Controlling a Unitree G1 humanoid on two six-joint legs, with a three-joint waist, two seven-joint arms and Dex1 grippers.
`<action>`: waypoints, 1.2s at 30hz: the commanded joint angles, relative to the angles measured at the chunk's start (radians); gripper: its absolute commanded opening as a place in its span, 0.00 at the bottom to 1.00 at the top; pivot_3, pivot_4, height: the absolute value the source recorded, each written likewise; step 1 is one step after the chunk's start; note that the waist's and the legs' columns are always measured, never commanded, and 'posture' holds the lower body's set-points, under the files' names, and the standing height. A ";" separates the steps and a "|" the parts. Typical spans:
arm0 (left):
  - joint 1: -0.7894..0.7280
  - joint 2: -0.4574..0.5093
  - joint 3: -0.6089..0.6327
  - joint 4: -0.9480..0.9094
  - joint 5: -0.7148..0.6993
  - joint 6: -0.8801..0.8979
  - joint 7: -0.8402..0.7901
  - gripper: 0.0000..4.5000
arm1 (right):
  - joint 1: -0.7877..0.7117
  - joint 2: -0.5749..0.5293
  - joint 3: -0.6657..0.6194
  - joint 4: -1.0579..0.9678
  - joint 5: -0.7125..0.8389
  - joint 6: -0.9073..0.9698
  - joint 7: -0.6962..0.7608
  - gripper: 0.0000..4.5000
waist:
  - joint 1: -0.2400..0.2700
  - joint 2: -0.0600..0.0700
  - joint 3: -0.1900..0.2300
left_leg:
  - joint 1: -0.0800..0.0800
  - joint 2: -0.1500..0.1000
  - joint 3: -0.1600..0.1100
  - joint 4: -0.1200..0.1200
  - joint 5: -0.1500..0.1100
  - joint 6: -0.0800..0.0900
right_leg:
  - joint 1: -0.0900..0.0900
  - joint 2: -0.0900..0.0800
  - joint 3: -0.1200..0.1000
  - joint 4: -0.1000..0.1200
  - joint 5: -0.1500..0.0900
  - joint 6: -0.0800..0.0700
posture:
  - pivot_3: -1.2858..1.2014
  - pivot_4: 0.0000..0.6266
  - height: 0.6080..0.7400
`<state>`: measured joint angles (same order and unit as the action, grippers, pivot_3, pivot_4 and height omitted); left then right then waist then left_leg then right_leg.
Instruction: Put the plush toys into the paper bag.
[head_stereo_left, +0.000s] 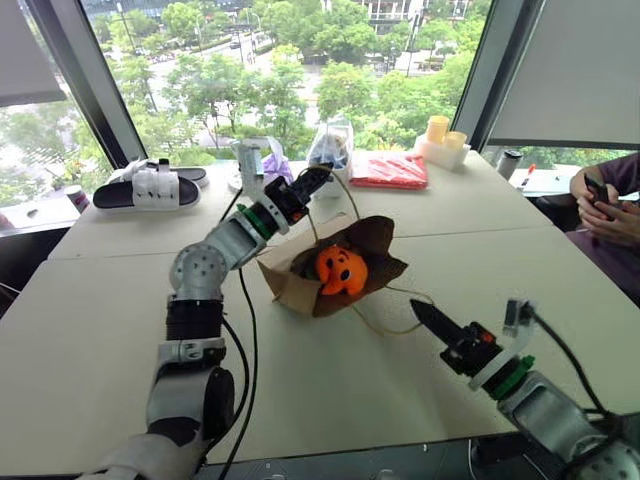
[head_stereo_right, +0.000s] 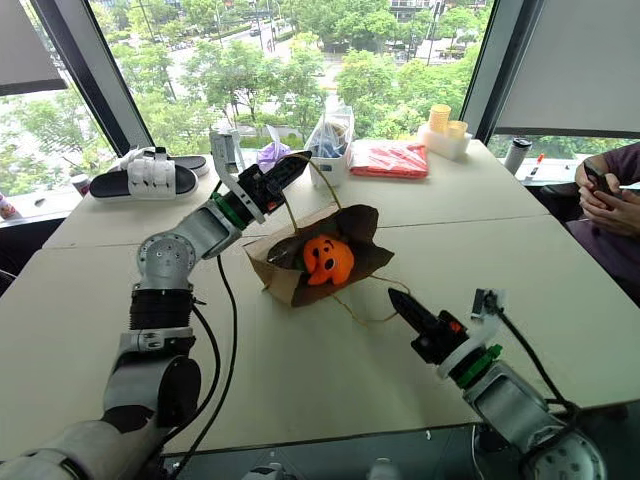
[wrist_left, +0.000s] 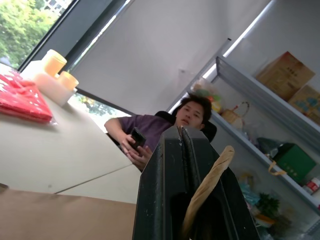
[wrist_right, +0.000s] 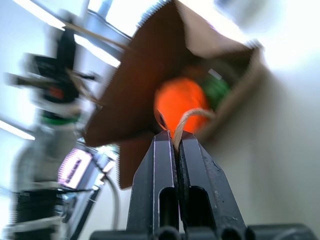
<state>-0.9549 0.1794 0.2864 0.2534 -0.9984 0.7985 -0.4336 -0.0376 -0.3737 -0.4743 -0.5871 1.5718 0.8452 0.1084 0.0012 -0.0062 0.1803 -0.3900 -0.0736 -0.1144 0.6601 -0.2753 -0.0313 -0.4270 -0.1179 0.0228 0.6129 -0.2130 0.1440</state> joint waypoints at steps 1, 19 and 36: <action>-0.074 0.048 0.016 0.019 0.017 -0.015 -0.045 0.00 | -0.130 -0.084 -0.015 -0.039 0.191 -0.099 -0.057 0.00 | -0.003 0.000 0.000 | 0.000 0.000 0.000 0.000 0.000 0.000 | 0.000 0.000 0.000 0.000 0.000 0.000 | 0.52 0.24 1.00; -0.077 0.088 -0.146 0.177 0.275 -0.084 -0.320 0.71 | -0.190 -0.187 0.133 0.091 0.062 -0.133 -0.032 0.72 | 0.002 -0.001 0.000 | -0.001 0.000 0.001 0.001 -0.001 0.003 | 0.000 0.000 0.000 -0.001 0.000 0.000 | 0.52 0.24 1.00; 0.016 0.345 -0.099 0.141 0.260 0.053 -0.603 0.98 | 0.044 -0.276 0.082 -0.092 0.190 -0.141 0.080 0.99 | -0.017 -0.001 0.000 | -0.001 0.001 0.000 0.001 -0.002 0.003 | 0.000 0.000 0.000 0.000 0.000 0.000 | 0.52 0.24 1.00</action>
<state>-0.9484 0.4893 0.1483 0.4377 -0.7154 0.8324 -1.0131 -0.0102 -0.6269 -0.3994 -0.6337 1.7752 0.6937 0.1758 -0.0154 -0.0069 0.1806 -0.3901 -0.0725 -0.1143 0.6603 -0.2773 -0.0278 -0.4272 -0.1178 0.0225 0.6133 -0.2133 0.1443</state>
